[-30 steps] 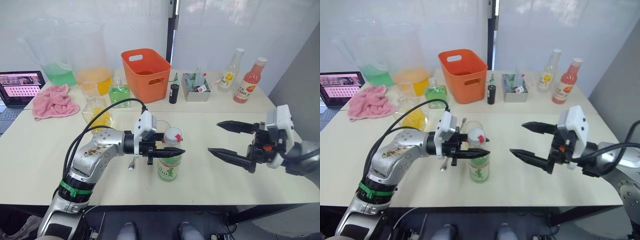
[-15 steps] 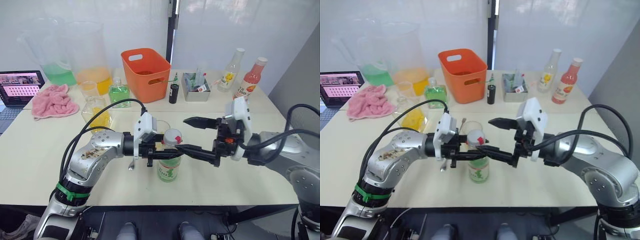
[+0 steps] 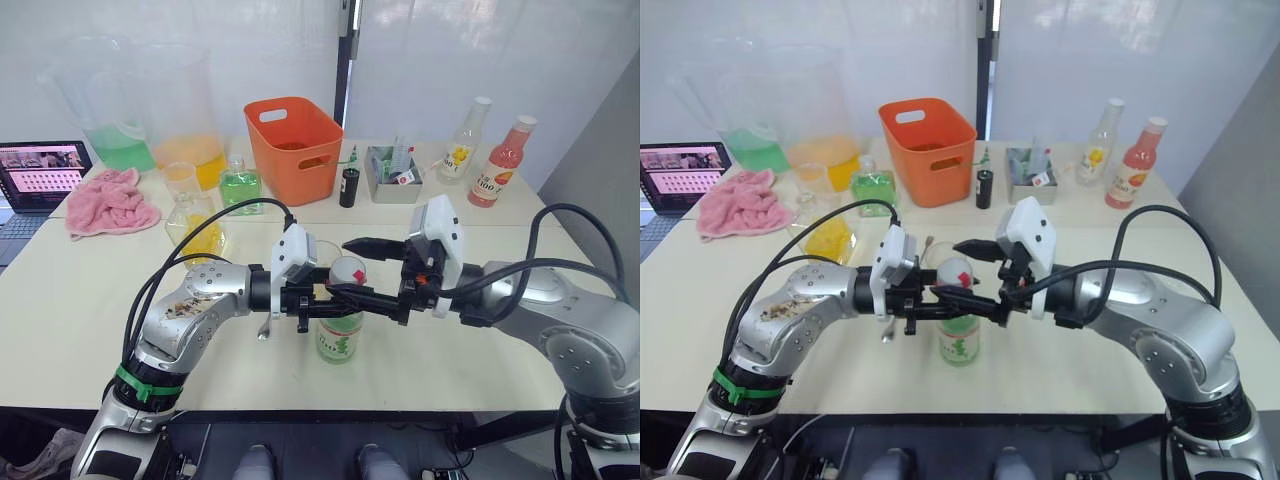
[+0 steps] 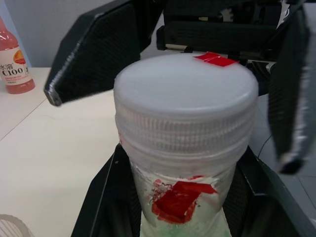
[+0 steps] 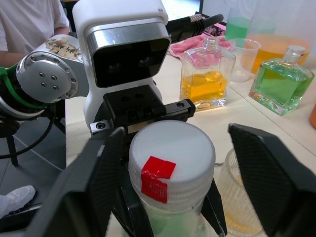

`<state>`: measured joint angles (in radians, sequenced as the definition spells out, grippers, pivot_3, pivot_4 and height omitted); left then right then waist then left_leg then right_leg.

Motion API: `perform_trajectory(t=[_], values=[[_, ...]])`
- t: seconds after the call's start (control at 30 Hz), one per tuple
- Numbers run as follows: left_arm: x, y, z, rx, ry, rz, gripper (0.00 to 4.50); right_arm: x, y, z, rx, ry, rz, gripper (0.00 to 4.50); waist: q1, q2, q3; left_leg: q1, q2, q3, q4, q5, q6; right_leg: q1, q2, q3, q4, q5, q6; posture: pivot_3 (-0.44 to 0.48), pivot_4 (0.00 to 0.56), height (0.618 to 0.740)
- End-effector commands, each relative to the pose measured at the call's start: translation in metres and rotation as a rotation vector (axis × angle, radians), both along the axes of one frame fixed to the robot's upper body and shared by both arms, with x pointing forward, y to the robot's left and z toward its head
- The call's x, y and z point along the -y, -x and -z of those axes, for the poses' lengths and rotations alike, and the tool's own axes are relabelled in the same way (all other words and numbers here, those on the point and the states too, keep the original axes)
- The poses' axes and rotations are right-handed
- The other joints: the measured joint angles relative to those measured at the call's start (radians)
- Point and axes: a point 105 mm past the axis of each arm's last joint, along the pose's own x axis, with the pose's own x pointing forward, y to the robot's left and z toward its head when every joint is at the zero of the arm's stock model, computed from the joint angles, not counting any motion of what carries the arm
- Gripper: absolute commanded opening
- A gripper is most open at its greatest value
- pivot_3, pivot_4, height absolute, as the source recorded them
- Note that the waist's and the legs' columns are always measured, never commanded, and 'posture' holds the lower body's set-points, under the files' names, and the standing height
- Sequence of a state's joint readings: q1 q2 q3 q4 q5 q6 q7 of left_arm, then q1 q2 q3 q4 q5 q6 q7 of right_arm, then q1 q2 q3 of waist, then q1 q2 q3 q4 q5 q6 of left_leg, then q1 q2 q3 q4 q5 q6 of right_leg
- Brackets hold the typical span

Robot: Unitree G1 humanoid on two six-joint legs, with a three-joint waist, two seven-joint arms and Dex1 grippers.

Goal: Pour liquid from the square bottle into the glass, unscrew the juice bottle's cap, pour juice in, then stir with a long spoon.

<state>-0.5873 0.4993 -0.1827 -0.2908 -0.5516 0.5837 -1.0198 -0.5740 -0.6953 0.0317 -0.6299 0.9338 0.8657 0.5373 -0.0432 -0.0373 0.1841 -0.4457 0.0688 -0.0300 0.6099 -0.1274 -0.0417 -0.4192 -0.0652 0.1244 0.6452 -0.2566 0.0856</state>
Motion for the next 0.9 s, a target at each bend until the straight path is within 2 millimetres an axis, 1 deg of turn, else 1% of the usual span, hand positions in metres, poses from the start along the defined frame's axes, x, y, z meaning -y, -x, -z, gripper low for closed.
perform_trajectory(t=[0.03, 0.07, 0.3, 0.43, 0.57, 0.67, 0.83, 0.9], values=[[0.001, 0.000, 0.010, -0.027, -0.042, 0.009, 1.52, 0.000, 0.004, -0.010, 0.048, -0.026, -0.016, 1.95, 0.000, 0.000, 0.000, 0.000, 0.000, 0.000, 0.000, 0.000, 0.000, 0.000, 0.000, 0.000, 0.000, 0.000, 0.000, 0.000, 0.150, 0.725], [0.001, 0.001, 0.010, -0.025, -0.044, 0.011, 1.52, 0.001, 0.005, -0.009, 0.048, -0.022, -0.025, 1.72, 0.000, 0.000, 0.000, 0.000, 0.000, 0.000, 0.000, 0.000, 0.000, 0.000, 0.000, 0.000, 0.000, 0.000, 0.000, 0.000, 0.150, 0.725], [-0.002, 0.002, 0.007, -0.007, -0.056, 0.009, 1.52, 0.003, 0.009, -0.003, 0.048, 0.021, -0.123, 1.72, 0.000, 0.000, 0.000, 0.000, 0.000, 0.000, 0.000, 0.000, 0.000, 0.000, 0.000, 0.000, 0.000, 0.000, 0.000, 0.000, 0.150, 0.725], [-0.004, 0.004, 0.005, 0.007, -0.062, 0.012, 1.52, -0.002, 0.008, -0.002, 0.060, 0.064, -0.289, 1.72, -0.003, 0.000, 0.000, 0.000, 0.000, 0.000, 0.000, 0.000, 0.000, 0.000, 0.000, 0.000, 0.000, 0.000, 0.000, 0.000, 0.150, 0.725], [-0.007, 0.006, 0.003, 0.014, -0.067, 0.009, 1.52, -0.006, -0.002, -0.010, 0.074, 0.054, -0.463, 1.72, -0.007, 0.000, 0.000, 0.001, 0.001, 0.000, 0.000, 0.000, 0.000, 0.000, 0.001, 0.000, 0.000, 0.000, 0.000, 0.000, 0.150, 0.725], [-0.010, 0.008, 0.002, 0.019, -0.073, 0.001, 1.52, -0.007, -0.006, -0.011, 0.105, 0.105, -0.605, 1.72, -0.008, 0.000, 0.000, 0.001, 0.001, 0.000, 0.000, 0.000, 0.000, -0.001, 0.001, 0.000, 0.001, 0.000, 0.000, 0.000, 0.150, 0.725], [-0.010, 0.013, -0.002, 0.023, -0.072, -0.008, 1.52, -0.010, -0.013, -0.015, 0.138, 0.155, -0.739, 1.72, -0.012, 0.000, 0.000, 0.000, 0.001, -0.001, -0.001, 0.000, 0.000, -0.001, 0.002, 0.000, 0.001, 0.000, 0.000, 0.000, 0.150, 0.725], [-0.010, 0.015, -0.003, 0.025, -0.075, -0.020, 1.52, -0.009, -0.014, -0.012, 0.122, 0.190, -0.781, 1.72, -0.013, 0.000, 0.000, 0.000, 0.002, -0.001, -0.001, 0.000, 0.000, -0.001, 0.002, 0.000, 0.002, 0.000, 0.000, 0.000, 0.150, 0.725]])
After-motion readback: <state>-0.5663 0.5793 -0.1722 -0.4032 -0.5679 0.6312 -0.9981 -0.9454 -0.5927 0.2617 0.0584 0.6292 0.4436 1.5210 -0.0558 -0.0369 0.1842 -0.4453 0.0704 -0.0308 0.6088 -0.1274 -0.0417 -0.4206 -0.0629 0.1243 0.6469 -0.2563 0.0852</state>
